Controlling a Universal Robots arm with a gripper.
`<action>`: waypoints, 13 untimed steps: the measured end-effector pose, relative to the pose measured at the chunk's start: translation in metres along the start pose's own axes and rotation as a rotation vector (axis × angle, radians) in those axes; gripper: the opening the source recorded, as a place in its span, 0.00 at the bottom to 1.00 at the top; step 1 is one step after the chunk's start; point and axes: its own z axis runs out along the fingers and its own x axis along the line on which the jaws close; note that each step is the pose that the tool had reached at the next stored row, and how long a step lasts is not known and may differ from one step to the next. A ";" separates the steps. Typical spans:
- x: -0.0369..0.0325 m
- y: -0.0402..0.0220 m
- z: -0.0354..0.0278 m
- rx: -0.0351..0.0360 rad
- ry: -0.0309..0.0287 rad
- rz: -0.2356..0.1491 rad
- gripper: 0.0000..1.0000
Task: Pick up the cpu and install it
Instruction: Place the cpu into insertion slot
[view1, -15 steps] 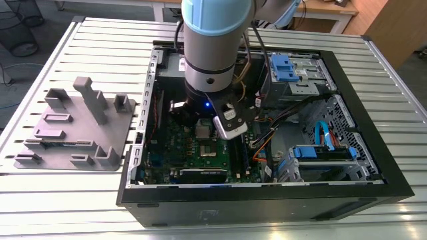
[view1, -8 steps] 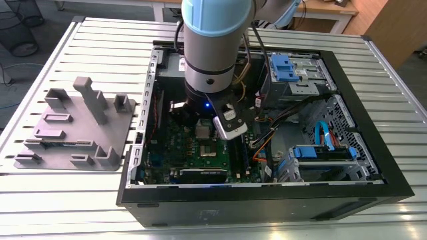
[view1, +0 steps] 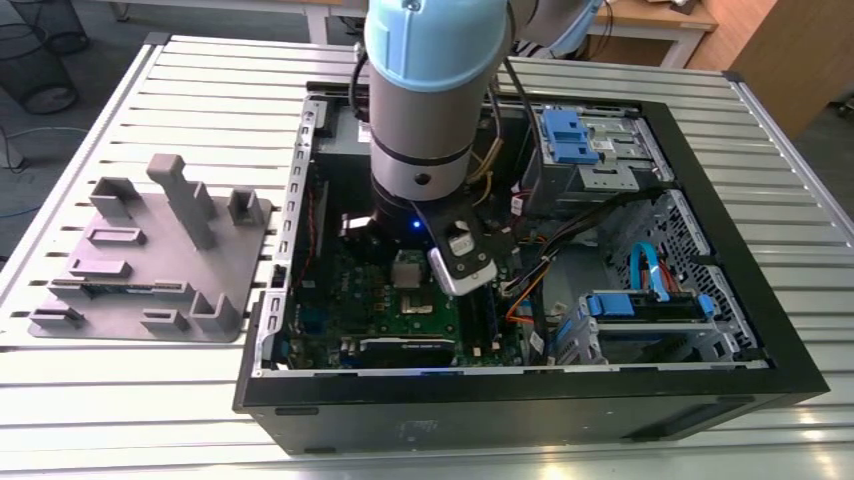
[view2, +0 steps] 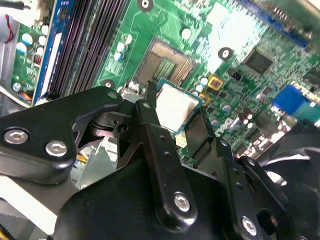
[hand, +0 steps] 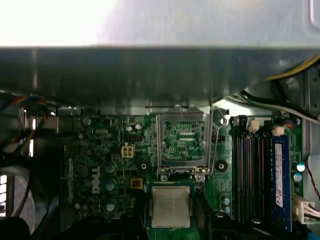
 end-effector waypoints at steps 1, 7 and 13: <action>-0.0006 -0.0012 0.0006 0.0000 0.0000 0.000 0.47; -0.0074 -0.0069 0.0049 -0.0001 0.0000 0.000 0.47; -0.0088 -0.0121 0.0093 -0.0002 -0.0003 0.004 0.47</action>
